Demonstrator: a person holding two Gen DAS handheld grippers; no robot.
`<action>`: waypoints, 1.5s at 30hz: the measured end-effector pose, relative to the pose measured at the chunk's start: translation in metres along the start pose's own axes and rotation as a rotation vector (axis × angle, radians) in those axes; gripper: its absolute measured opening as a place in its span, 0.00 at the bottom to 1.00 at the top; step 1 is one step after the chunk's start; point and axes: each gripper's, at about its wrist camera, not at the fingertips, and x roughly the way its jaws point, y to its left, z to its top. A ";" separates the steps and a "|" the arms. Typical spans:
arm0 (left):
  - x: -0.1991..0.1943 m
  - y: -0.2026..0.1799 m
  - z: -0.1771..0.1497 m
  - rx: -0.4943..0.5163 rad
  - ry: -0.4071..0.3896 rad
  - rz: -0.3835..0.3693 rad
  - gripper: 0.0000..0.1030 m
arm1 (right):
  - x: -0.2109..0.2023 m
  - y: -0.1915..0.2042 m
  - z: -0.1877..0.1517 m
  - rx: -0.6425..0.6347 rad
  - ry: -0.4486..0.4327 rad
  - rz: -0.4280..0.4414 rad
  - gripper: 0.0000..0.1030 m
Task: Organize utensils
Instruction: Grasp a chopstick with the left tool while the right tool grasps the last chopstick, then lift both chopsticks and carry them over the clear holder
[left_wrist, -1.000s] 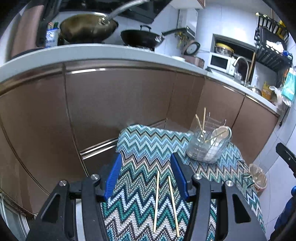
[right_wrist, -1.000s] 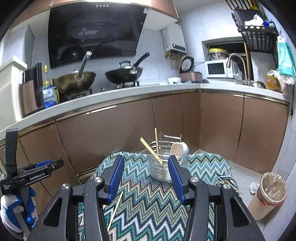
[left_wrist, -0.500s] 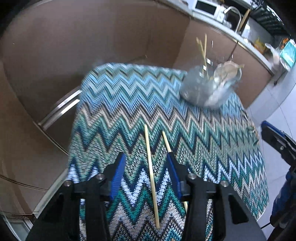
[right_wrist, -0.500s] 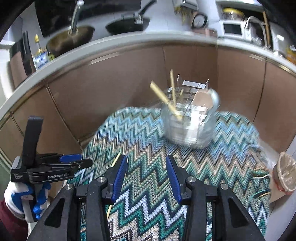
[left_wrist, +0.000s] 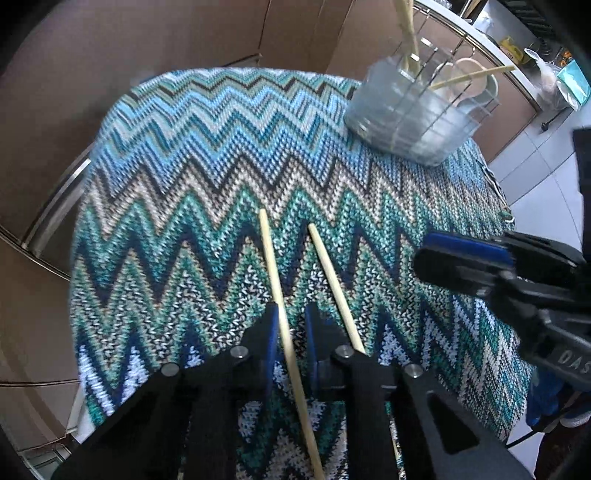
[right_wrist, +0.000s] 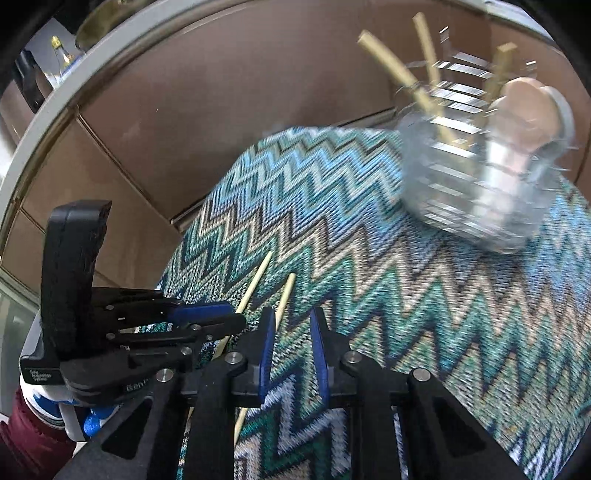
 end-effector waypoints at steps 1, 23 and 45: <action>0.003 0.002 0.000 0.000 0.011 -0.010 0.09 | 0.007 -0.001 0.002 0.002 0.018 0.003 0.17; 0.003 0.022 -0.003 0.007 0.016 -0.067 0.05 | 0.055 -0.013 0.014 0.035 0.133 -0.036 0.06; -0.016 -0.027 -0.014 -0.011 -0.110 0.106 0.04 | -0.111 -0.010 -0.044 0.096 -0.182 0.002 0.06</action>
